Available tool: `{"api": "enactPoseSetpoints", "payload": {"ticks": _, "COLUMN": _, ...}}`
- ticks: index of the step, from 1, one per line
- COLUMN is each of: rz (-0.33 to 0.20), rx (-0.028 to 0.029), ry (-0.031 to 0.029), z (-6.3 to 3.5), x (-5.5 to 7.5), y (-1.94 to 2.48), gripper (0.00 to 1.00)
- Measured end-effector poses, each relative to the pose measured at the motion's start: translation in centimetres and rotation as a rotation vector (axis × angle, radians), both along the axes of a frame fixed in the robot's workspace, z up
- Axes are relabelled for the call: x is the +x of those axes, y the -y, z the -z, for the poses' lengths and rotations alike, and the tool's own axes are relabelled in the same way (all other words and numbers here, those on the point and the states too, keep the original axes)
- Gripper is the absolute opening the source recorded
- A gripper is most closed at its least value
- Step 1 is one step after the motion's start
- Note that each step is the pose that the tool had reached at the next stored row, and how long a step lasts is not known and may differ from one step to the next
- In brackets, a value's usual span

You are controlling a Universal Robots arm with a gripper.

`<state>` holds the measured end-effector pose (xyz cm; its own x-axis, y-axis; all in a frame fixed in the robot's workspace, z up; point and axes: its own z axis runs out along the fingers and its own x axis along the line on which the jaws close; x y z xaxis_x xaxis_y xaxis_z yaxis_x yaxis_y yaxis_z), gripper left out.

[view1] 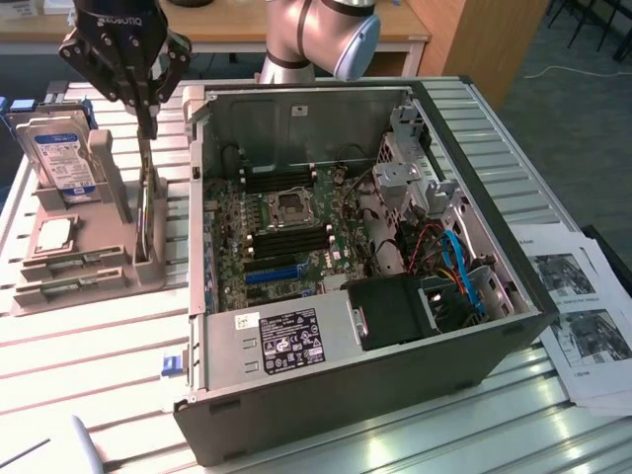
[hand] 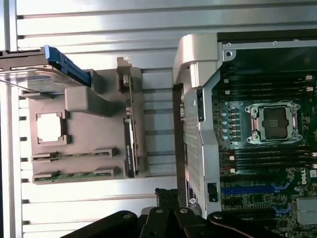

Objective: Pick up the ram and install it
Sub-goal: 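Reach for the ram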

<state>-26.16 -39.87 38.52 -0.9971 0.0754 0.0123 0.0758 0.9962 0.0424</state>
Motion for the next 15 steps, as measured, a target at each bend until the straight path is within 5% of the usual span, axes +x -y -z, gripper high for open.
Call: {"api": "enactPoseSetpoints", "payload": {"ticks": 15, "rz": 0.000, "rx": 0.0000, "ry": -0.0091, "z": 0.29, "x": -5.9, "y": -0.11, "gripper": 0.10}}
